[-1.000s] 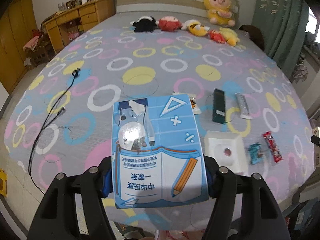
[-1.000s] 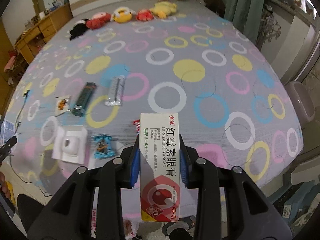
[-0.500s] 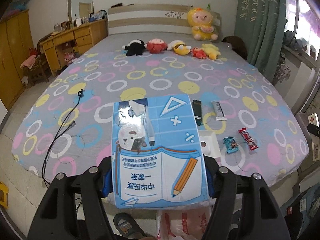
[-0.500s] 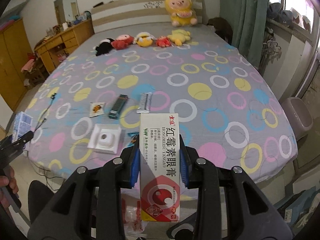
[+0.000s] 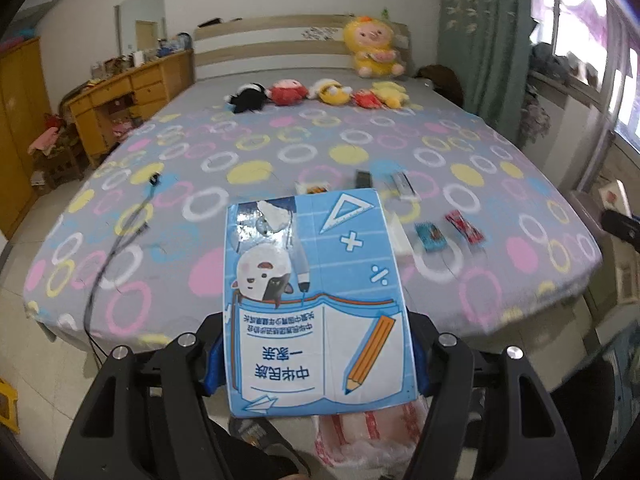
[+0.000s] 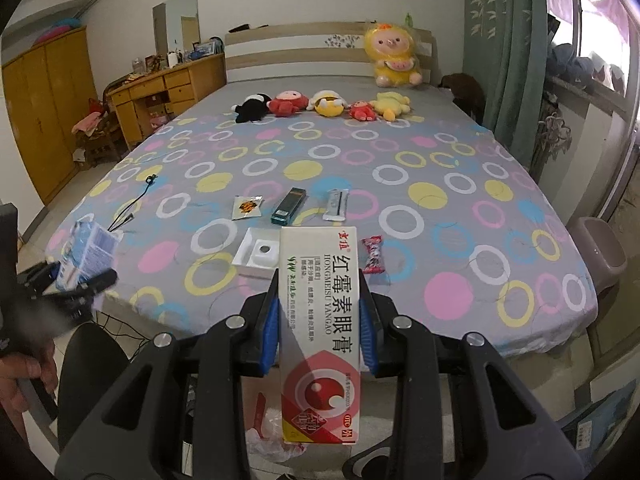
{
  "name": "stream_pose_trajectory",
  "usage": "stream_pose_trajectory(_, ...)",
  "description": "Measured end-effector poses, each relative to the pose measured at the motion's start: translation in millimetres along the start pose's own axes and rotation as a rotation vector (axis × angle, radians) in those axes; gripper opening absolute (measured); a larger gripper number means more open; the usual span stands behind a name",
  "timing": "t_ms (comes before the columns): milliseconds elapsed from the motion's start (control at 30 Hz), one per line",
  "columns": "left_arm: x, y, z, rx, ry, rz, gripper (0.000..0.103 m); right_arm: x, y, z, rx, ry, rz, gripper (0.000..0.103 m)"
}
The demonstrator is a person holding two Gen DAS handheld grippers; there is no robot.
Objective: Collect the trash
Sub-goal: 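Lift both held boxes and carry them toward the white trash bag, then open both tools to drop the boxes into the white trash bag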
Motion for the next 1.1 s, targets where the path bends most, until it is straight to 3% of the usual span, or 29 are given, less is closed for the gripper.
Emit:
stream_pose_trajectory(167, -17, 40, -16, 0.064, 0.056, -0.022, 0.065, 15, 40, -21, 0.037, 0.006, 0.023, 0.032)
stream_pose_trajectory(400, -33, 82, -52, 0.159, 0.057, -0.051, 0.065, 36, 90, -60, 0.145, -0.031, 0.034, 0.032)
stream_pose_trajectory(667, -47, 123, -107, 0.282, 0.065, -0.064, 0.065, 46, 141, -115, 0.284, -0.072, 0.020, 0.032)
stream_pose_trajectory(900, -53, 167, -169, 0.444, 0.087, -0.056, 0.066, 50, 177, -170, 0.415, -0.087, 0.023, 0.032)
stream_pose_trajectory(1100, -60, 192, -202, 0.512, 0.107, -0.064, 0.066, 56, 208, -218, 0.510, -0.102, 0.018, 0.032)
Point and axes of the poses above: each gripper's, at about its wrist camera, not at the fingertips, and z roughly against the way its jaws point, x to its left, y to its underside, the point moved 1 cm from there along -z, roughly the way its jaws point, and after that the axes turned 6 degrees about -z, right-handed, at the moved point
